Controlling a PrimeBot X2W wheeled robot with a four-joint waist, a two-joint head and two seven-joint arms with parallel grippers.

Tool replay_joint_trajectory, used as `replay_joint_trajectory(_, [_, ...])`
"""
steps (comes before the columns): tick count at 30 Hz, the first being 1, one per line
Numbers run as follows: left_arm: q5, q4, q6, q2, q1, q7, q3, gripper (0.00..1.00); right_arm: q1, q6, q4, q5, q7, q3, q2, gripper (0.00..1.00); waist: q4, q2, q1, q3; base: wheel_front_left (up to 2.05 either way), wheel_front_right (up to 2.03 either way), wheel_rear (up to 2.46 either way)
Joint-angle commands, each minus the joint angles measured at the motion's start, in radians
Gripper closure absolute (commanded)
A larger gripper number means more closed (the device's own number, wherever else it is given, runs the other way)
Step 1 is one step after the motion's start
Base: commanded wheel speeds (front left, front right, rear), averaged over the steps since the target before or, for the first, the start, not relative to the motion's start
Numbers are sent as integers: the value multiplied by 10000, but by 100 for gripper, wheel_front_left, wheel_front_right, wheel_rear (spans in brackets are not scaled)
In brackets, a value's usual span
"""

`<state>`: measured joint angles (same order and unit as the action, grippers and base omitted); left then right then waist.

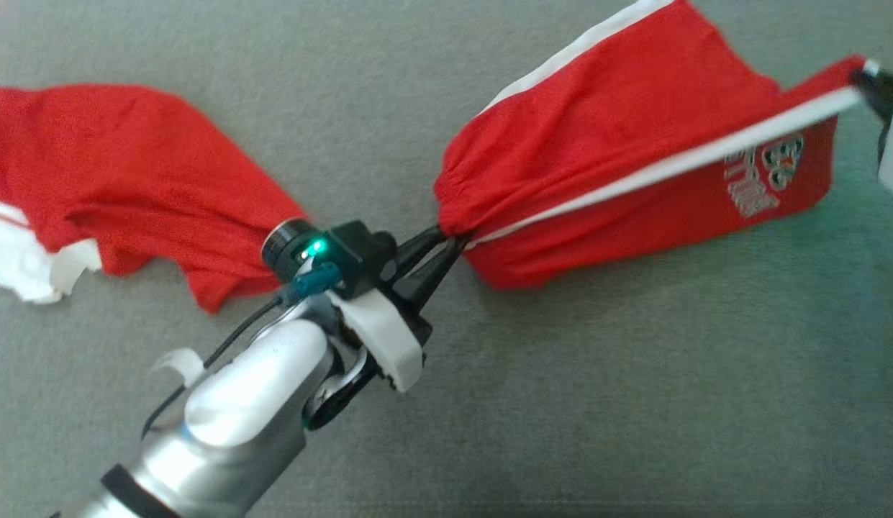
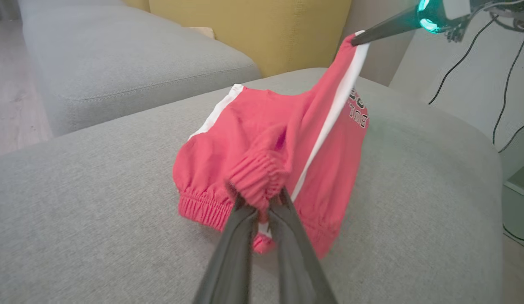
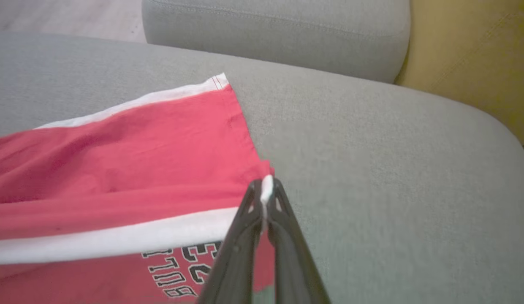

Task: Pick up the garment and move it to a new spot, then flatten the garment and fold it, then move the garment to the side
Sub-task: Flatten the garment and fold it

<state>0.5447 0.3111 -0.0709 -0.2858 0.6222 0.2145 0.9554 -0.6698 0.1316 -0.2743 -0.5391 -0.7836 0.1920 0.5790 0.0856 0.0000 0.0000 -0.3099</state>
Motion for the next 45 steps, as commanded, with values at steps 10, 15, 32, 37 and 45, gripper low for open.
replay_joint_trajectory(10, [126,712,-270,767,1630,242,-457,100,-2446,-9,-1336,669,254,837,111,100,1133,0,0,-1172,0,0,0])
replay_joint_trajectory(15, [153,1314,-366,1132,2252,319,-512,100,-3364,-9,-2226,931,660,1183,-22,100,1338,0,0,-1535,0,0,0])
replay_joint_trajectory(32, [74,2687,-503,1788,3255,467,-858,23,-5446,-9,-4393,1303,2249,2114,-270,0,1588,0,0,-2480,0,0,0])
replay_joint_trajectory(37, [-149,2928,-477,1847,3290,470,-1060,0,-5743,-9,-5029,1486,3410,1951,-489,0,1449,0,0,-2504,0,0,0])
replay_joint_trajectory(45, [-404,2892,-265,1698,2761,472,-1924,0,-5358,-9,-5718,1186,5753,1273,-630,0,1004,0,0,-1830,0,0,0])
